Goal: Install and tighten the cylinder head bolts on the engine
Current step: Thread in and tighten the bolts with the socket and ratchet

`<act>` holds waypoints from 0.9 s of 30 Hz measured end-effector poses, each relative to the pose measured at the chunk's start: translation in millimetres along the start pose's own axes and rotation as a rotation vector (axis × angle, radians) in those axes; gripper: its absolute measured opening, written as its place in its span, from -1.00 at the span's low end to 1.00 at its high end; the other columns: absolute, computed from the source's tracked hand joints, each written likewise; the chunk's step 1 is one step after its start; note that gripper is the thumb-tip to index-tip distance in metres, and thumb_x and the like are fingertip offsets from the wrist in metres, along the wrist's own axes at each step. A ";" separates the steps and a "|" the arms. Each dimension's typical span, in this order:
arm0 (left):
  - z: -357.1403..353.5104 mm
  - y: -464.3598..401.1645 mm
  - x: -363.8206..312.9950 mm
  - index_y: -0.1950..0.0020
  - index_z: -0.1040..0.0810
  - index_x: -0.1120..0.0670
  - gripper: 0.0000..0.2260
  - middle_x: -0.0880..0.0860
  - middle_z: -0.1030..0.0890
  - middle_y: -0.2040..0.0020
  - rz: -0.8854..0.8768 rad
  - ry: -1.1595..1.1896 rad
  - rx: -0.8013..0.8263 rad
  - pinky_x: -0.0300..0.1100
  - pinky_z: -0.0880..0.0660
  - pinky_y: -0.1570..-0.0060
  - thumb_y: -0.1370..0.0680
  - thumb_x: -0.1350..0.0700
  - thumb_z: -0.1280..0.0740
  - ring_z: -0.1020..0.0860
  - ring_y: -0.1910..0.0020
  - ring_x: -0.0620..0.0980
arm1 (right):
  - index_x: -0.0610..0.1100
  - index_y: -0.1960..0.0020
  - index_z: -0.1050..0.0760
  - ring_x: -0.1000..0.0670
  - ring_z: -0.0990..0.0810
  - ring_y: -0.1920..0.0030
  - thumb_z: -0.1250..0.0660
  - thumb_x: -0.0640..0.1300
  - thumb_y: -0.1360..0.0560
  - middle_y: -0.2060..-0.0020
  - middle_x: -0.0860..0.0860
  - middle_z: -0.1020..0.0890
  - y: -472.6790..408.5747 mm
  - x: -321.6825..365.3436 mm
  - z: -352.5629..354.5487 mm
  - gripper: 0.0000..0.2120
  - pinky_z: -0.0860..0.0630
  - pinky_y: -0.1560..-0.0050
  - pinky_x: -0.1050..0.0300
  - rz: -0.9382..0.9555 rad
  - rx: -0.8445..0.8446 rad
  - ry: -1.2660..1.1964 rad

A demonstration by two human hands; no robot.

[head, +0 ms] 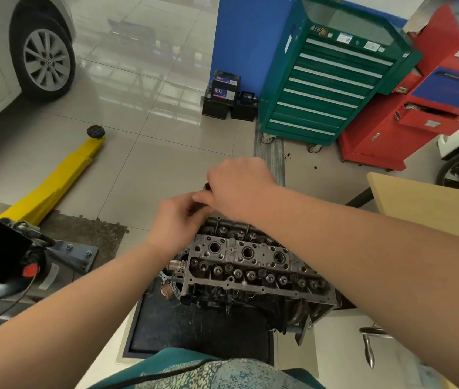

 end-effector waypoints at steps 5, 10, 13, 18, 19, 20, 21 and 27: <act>-7.1 -14.3 -2.1 -0.06 -0.65 0.16 -0.95 0.08 -0.71 0.16 -0.068 -0.085 0.282 0.05 -0.57 0.11 -0.62 0.20 -0.44 -0.66 0.15 0.08 | -0.04 -0.05 -0.35 -0.09 -0.50 0.14 -0.37 0.02 -0.59 0.14 0.01 -0.49 9.8 14.1 -3.3 -0.78 -0.40 0.23 -0.01 0.259 0.112 -0.087; -15.6 1.3 1.1 -0.01 -0.59 0.04 -0.92 -0.06 -0.69 0.18 0.124 0.258 0.172 -0.17 -0.57 0.20 -0.53 0.13 -0.39 -0.64 0.19 -0.08 | -0.14 -0.14 -0.52 -0.16 -0.58 0.09 -0.20 0.08 -0.69 0.07 -0.06 -0.62 3.9 12.0 -11.2 -0.70 -0.33 0.24 -0.02 -0.026 0.066 -0.055; -44.6 14.8 9.3 0.13 -0.48 -0.10 -0.82 -0.14 -0.56 0.36 0.336 0.416 -0.053 -0.34 -0.39 0.43 -0.52 0.21 -0.29 -0.46 0.38 -0.13 | -0.13 -0.13 -0.58 -0.19 -0.60 0.04 -0.07 0.22 -0.70 0.04 -0.09 -0.65 0.2 9.4 -16.9 -0.51 -0.33 0.20 -0.02 -0.115 0.110 -0.059; -38.0 -10.1 -2.1 0.07 -0.45 -0.06 -0.72 -0.04 -0.52 0.19 0.257 0.192 -0.234 -0.30 -0.47 0.30 -0.57 0.34 -0.29 -0.51 0.26 -0.16 | -0.10 -0.24 -0.36 -0.12 -0.53 0.18 -0.20 0.04 -0.66 0.21 -0.01 -0.47 11.6 22.1 -10.9 -0.75 -0.26 0.38 0.04 0.082 0.117 -0.093; -37.7 -17.8 0.3 0.12 -0.44 -0.09 -0.70 -0.07 -0.52 0.24 0.229 0.185 -0.147 -0.32 -0.48 0.33 -0.58 0.34 -0.29 -0.51 0.31 -0.22 | -0.09 -0.26 -0.35 -0.12 -0.55 0.15 -0.23 -0.08 -0.62 0.16 -0.01 -0.49 13.8 22.2 -9.3 -0.76 -0.31 0.37 0.03 0.144 0.141 -0.102; -38.9 -24.5 0.7 0.16 -0.46 -0.02 -0.77 -0.05 -0.52 0.28 0.229 0.131 0.014 -0.37 -0.46 0.37 -0.57 0.30 -0.29 -0.49 0.35 -0.22 | -0.09 -0.26 -0.38 -0.09 -0.54 0.12 -0.26 -0.16 -0.58 0.11 -0.01 -0.51 15.0 22.0 -7.1 -0.74 -0.39 0.32 0.00 0.208 0.155 -0.106; -42.6 -28.2 3.3 0.18 -0.50 0.10 -0.89 0.03 -0.52 0.30 0.235 0.080 0.196 -0.37 -0.44 0.40 -0.54 0.22 -0.29 -0.45 0.38 -0.14 | -0.08 -0.24 -0.41 -0.07 -0.50 0.10 -0.29 -0.19 -0.55 0.07 -0.02 -0.51 15.3 21.8 -4.3 -0.73 -0.45 0.24 -0.03 0.254 0.158 -0.098; -16.8 -15.3 7.4 0.10 -0.59 0.01 -0.85 -0.14 -0.68 0.25 0.251 0.213 0.078 -0.22 -0.54 0.27 -0.36 0.09 -0.31 -0.60 0.31 -0.24 | -0.16 -0.18 -0.43 -0.13 -0.48 0.17 -0.27 -0.19 -0.62 0.12 -0.05 -0.55 5.9 17.9 -4.7 -0.85 -0.37 0.29 -0.04 0.043 0.090 -0.073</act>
Point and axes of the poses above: each hand's wrist, its own y-axis away from the middle knuckle, its own z-axis out of the back of the hand, x = y × z, the point moved 9 cm from there along -y, towards the middle knuckle
